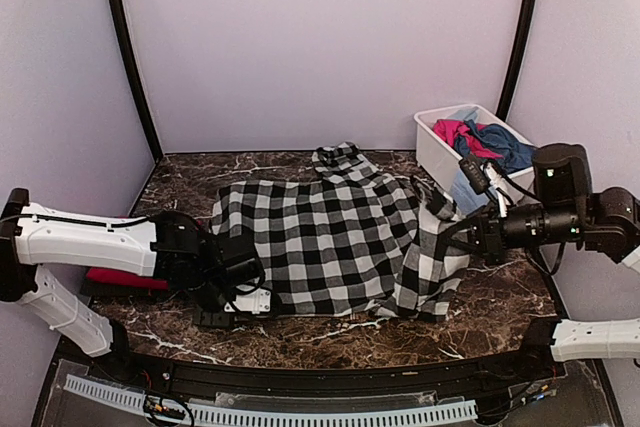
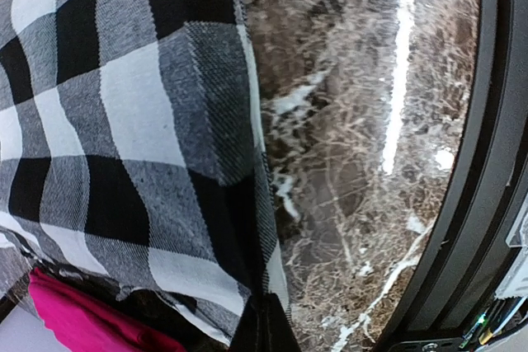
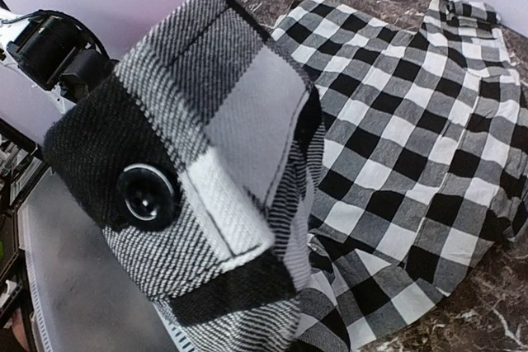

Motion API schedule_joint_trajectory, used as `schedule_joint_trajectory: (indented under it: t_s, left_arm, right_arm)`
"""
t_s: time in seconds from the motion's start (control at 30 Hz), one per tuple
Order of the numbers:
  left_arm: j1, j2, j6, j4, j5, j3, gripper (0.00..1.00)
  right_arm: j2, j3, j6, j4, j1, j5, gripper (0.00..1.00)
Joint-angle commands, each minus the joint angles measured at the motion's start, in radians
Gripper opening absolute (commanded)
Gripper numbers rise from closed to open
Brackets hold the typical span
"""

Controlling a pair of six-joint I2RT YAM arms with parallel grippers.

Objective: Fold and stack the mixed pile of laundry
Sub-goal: Flatten out the crumpled shirt at the center of the board.

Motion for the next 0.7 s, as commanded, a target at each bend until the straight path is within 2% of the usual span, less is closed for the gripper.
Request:
schedule_joint_trajectory:
  t_s: [0.0, 0.07, 0.17, 0.27, 0.4, 0.47, 0.53, 0.6, 0.63, 0.67]
  left_arm:
    - [-0.1, 0.056, -0.034, -0.014, -0.001, -0.02, 0.0]
    - [-0.144, 0.088, -0.029, -0.005, 0.007, -0.012, 0.02]
    - [-0.18, 0.111, -0.026, 0.005, 0.039, -0.004, 0.15]
    - [-0.203, 0.108, -0.036, -0.001, 0.065, 0.003, 0.23]
    - [-0.217, 0.066, -0.075, -0.021, 0.117, 0.041, 0.28]
    - [-0.215, 0.018, -0.115, -0.009, 0.091, 0.069, 0.28]
    - [-0.187, -0.041, -0.152, 0.03, 0.009, 0.094, 0.33]
    - [-0.082, -0.068, -0.219, 0.054, -0.033, 0.152, 0.41]
    - [0.038, -0.063, -0.295, 0.036, -0.024, 0.225, 0.42]
    - [0.095, -0.06, -0.33, 0.026, 0.015, 0.259, 0.43]
  right_arm:
    - [-0.011, -0.044, 0.089, -0.003, -0.005, -0.124, 0.0]
    - [-0.017, -0.058, 0.123, -0.005, -0.004, -0.161, 0.0]
    - [-0.041, -0.092, 0.154, -0.015, 0.002, -0.211, 0.0]
    - [-0.067, -0.11, 0.167, -0.055, 0.007, -0.236, 0.0]
    - [-0.1, -0.094, 0.167, -0.073, 0.009, -0.26, 0.0]
    - [-0.094, -0.069, 0.159, -0.077, 0.009, -0.234, 0.0]
    - [-0.055, -0.045, 0.149, -0.086, 0.009, -0.183, 0.0]
    - [-0.002, -0.045, 0.159, -0.086, 0.009, -0.144, 0.0]
    - [0.028, -0.042, 0.173, -0.092, 0.009, -0.112, 0.01]
    - [0.06, -0.037, 0.183, -0.101, 0.009, -0.081, 0.02]
